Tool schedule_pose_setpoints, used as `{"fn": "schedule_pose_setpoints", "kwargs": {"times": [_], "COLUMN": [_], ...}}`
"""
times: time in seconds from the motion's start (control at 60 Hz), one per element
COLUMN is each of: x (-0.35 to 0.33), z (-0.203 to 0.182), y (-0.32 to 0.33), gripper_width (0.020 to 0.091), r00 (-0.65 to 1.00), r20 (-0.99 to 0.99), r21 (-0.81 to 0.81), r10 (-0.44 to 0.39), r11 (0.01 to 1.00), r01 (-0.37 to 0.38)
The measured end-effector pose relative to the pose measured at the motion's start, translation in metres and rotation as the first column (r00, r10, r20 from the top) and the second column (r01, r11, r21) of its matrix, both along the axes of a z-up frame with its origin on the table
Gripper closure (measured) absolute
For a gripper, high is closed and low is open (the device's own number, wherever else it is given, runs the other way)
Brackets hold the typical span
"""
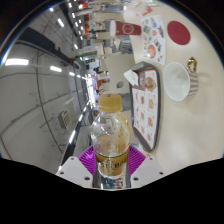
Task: Pour water
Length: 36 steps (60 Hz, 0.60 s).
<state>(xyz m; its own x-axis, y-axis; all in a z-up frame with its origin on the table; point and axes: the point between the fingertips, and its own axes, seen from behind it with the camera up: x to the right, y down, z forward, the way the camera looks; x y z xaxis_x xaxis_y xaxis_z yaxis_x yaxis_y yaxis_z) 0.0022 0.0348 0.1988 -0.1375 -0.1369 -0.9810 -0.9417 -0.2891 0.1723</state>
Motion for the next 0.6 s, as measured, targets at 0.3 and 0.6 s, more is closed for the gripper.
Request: {"fn": "schedule_pose_setpoints", "kwargs": {"times": [0.3, 0.6], "x": [0.027, 0.077], "z": [-0.072, -0.001], "y": [0.01, 0.015], "gripper_width": [0.0739, 0.0737], "r00": [0.944, 0.893], "r20": [-0.329, 0.435], "r21": [-0.156, -0.005], "r10": [-0.007, 0.114], "r11": [0.987, 0.992], "r01": [-0.047, -0.124]}}
